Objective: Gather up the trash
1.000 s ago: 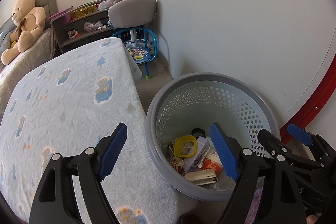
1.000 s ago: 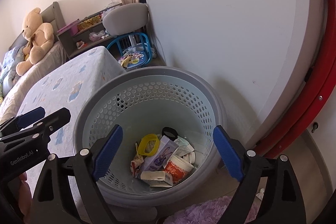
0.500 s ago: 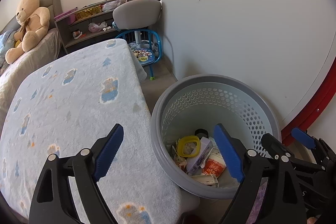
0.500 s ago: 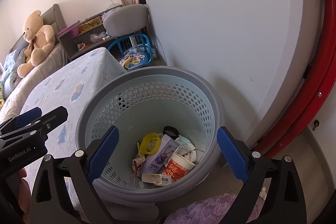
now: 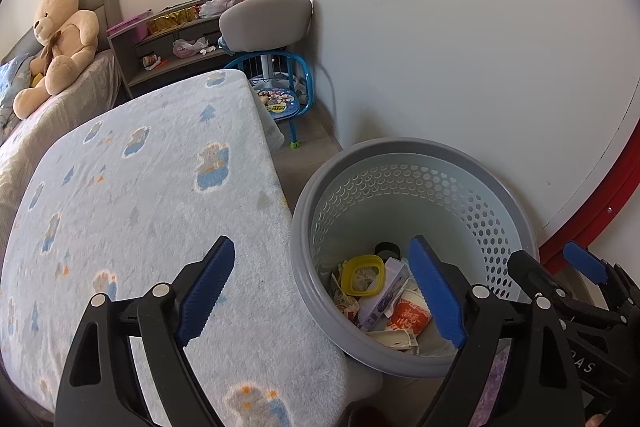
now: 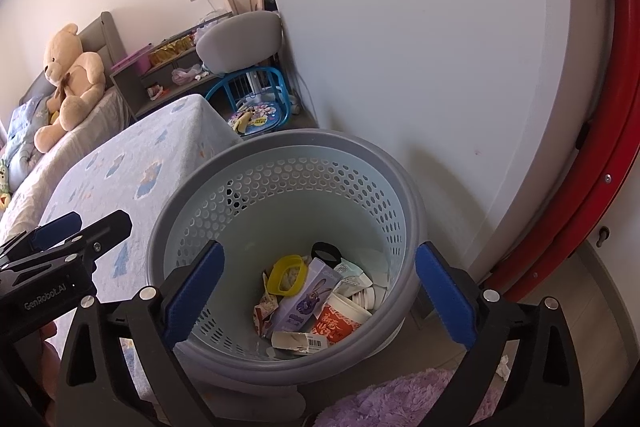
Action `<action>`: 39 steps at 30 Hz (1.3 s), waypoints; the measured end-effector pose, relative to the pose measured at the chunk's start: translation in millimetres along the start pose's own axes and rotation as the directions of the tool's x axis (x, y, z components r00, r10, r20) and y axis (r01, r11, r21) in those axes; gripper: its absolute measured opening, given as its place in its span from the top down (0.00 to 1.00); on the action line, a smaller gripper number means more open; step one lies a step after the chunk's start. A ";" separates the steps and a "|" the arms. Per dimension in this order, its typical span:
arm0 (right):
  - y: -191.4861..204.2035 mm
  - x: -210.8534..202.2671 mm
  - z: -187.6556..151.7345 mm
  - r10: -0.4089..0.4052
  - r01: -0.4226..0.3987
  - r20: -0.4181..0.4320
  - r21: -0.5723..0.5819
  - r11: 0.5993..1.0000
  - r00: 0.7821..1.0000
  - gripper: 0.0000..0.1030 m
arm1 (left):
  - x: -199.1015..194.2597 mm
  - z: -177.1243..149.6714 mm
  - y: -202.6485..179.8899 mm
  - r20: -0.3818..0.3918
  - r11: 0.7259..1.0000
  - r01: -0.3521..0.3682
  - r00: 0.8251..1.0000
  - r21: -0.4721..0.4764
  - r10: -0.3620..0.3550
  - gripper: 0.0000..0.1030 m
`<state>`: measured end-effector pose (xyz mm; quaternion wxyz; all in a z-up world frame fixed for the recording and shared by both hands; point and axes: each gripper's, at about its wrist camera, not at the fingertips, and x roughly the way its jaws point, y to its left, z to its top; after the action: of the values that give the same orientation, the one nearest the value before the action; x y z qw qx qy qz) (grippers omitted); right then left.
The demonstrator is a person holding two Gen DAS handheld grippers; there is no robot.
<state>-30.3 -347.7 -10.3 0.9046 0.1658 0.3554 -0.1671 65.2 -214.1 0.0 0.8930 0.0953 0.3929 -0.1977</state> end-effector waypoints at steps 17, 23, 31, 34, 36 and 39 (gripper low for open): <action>1.2 -2.8 1.2 0.002 -0.002 0.004 0.000 1.000 1.000 0.08 | -4.2 -0.3 -2.3 0.014 1.000 -0.004 1.000 0.006 0.004 0.18; 1.3 -2.9 1.2 0.003 -0.003 0.004 -0.001 1.000 1.000 0.08 | -4.7 -0.1 -2.6 0.016 1.000 -0.007 1.000 0.005 0.007 0.18; 1.5 -3.0 1.0 0.003 -0.003 0.004 0.000 1.000 1.000 0.08 | -5.0 0.0 -2.6 0.017 1.000 -0.008 1.000 0.005 0.008 0.18; 1.5 -2.9 0.9 0.003 -0.003 0.005 -0.001 1.000 1.000 0.08 | -4.8 0.2 -2.7 0.017 1.000 -0.007 1.000 0.005 0.007 0.18; 1.5 -2.7 0.7 0.004 -0.004 0.004 0.000 1.000 1.000 0.08 | -4.8 0.2 -2.8 0.016 1.000 -0.008 1.000 0.005 0.008 0.18; 4.7 -2.8 2.4 0.005 -0.005 0.003 -0.001 1.000 1.000 0.08 | -4.7 -0.3 -2.8 0.015 1.000 -0.007 1.000 0.002 0.007 0.18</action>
<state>-28.9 -344.0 -5.8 0.9057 0.1658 0.3538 -0.1647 61.0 -215.1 3.2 0.8966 0.0963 0.3855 -0.1956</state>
